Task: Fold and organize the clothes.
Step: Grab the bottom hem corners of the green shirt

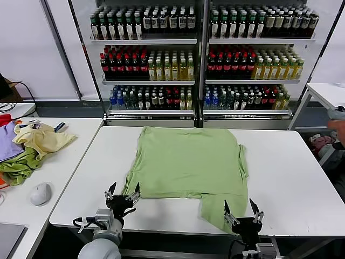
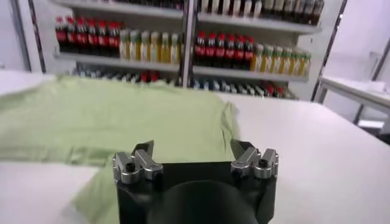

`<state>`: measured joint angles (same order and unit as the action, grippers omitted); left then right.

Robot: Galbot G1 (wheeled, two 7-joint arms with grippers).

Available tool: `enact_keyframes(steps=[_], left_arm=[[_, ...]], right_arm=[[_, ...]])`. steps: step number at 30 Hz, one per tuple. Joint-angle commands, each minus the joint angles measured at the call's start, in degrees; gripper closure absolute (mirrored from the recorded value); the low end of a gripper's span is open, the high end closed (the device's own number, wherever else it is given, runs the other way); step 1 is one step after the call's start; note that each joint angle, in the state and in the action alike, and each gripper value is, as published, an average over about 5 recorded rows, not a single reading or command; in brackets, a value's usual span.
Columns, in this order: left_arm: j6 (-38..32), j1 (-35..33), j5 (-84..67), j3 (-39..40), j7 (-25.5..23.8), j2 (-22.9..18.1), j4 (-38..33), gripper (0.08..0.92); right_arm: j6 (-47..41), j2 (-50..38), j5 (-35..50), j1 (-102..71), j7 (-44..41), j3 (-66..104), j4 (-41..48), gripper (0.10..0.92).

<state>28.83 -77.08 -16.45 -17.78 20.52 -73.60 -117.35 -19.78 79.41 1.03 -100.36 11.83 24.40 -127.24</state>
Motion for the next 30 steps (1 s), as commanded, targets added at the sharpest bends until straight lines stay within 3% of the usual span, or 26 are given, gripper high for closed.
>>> enact_keyframes(steps=[1,12,17,30], left_arm=[[4.6,3.9,-3.1,0.8,2.7,1.0,5.2,0.177],[4.8,4.9,-4.5,1.7,2.7,1.5,7.0,0.177],[4.8,3.8,-8.6,2.0,2.8,2.1,7.1,0.192],[4.8,2.4,-11.4,2.4,3.2,1.4,6.9,0.54]], right_arm=[[-3.3,1.0,-2.2,-1.7,0.8,-0.7,0.7,0.203],[-4.3,2.1,-1.0,-1.2,0.7,-0.8,3.1,0.203],[-5.2,2.5,0.9,-1.2,1.1,-1.4,3.9,0.326],[-7.2,1.8,9.6,-1.2,1.1,-1.4,4.3,0.656]])
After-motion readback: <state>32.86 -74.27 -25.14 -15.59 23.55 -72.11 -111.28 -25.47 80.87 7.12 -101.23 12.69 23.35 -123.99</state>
